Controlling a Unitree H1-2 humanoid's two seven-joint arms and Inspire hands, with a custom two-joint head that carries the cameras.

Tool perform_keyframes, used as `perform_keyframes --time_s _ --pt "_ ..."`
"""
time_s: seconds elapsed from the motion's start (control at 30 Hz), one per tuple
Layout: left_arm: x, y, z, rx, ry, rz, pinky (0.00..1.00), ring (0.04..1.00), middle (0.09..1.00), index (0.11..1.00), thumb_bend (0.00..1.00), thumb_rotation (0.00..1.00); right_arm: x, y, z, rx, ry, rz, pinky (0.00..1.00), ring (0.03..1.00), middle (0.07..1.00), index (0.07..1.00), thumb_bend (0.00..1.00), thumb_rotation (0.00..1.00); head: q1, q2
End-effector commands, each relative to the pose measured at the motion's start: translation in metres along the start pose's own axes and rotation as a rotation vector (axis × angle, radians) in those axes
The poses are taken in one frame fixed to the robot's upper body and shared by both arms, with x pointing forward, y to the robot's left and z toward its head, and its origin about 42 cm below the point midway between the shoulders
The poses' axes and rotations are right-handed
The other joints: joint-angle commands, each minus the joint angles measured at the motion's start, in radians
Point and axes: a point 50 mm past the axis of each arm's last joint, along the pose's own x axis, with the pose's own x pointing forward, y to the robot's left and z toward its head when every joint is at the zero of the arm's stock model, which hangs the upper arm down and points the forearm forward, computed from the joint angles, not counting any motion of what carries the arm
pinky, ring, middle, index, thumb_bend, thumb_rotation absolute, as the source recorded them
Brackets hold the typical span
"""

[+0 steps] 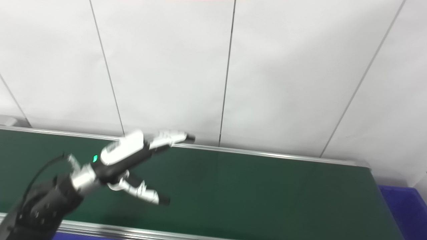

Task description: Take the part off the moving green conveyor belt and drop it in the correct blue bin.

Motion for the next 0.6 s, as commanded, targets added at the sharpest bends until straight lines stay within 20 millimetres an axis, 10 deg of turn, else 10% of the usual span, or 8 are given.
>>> perform_keyframes --time_s 0.0,0.57 --pt "0.011 0.014 -0.005 0.085 0.013 0.029 0.88 0.891 0.905 0.897 0.57 0.11 0.004 -0.002 0.012 -0.003 -0.072 -0.017 0.79 0.9 0.945 0.914 0.43 0.9 -0.001 0.002" --pt "0.054 -0.005 -0.05 0.285 0.253 -0.143 0.85 0.848 0.86 0.856 0.85 0.0 0.002 -0.002 0.016 -0.008 -0.072 -0.025 0.81 0.913 0.954 0.923 0.41 0.91 -0.008 0.019"
